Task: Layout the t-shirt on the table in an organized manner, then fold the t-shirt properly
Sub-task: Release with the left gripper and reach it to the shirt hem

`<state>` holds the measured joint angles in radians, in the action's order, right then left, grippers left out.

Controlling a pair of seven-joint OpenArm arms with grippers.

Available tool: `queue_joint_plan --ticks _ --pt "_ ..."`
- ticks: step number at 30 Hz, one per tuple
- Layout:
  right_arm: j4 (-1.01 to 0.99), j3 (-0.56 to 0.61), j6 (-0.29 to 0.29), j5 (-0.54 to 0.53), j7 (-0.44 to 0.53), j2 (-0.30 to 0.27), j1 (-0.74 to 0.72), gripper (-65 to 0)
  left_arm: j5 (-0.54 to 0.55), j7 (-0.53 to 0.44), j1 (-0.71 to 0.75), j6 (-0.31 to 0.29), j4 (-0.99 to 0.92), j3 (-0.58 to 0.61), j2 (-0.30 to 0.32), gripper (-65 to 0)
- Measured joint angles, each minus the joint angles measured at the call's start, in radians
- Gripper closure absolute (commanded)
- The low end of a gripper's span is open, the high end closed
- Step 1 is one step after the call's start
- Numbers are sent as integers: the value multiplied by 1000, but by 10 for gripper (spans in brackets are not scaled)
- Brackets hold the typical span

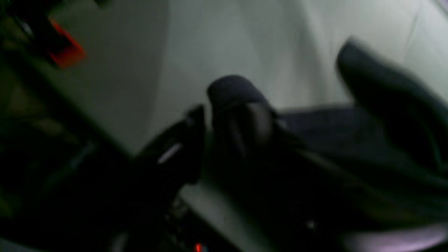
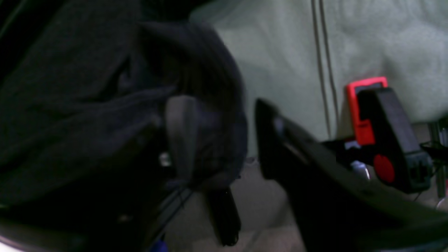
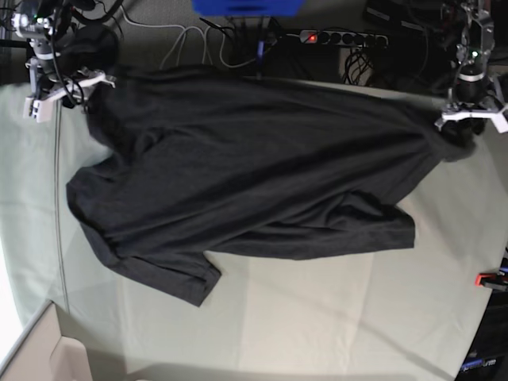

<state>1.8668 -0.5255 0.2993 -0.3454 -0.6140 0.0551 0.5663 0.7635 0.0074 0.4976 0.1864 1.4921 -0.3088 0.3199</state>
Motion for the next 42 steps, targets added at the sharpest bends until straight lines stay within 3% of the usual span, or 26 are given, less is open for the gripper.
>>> queue_joint_plan --ticks 8,13,18,22,28,36,38,41,42 --pt "0 0 0 0 0 0 -2 -320 0 9 -146 7 -6 2 -2 -271" --pt "0 2 0 0 0 0 -2 -320 -8 104 -336 -3 -18 77 -3 -271" --pt "0 2 0 0 0 0 0 -320 -10 124 -488 2 -199 121 -65 -271" --pt "0 2 0 0 0 0 0 -320 -11 118 -541 10 -321 128 -102 -272" --pt "1 1 0 0 0 0 0 -320 -10 121 -606 8 -438 212 -114 -272" --pt "1 1 0 0 0 -1 0 -320 -10 116 -677 8 -561 242 -115 -265" --pt "1 1 0 0 -3 -13 -1 -320 -10 112 -690 8 -593 267 -113 -212" --pt "1 1 0 0 2 -22 -2 -320 -8 117 -720 8 -629 290 -115 0" --pt "1 1 0 0 -3 -22 -2 -320 -10 116 -732 8 -634 294 -116 0"
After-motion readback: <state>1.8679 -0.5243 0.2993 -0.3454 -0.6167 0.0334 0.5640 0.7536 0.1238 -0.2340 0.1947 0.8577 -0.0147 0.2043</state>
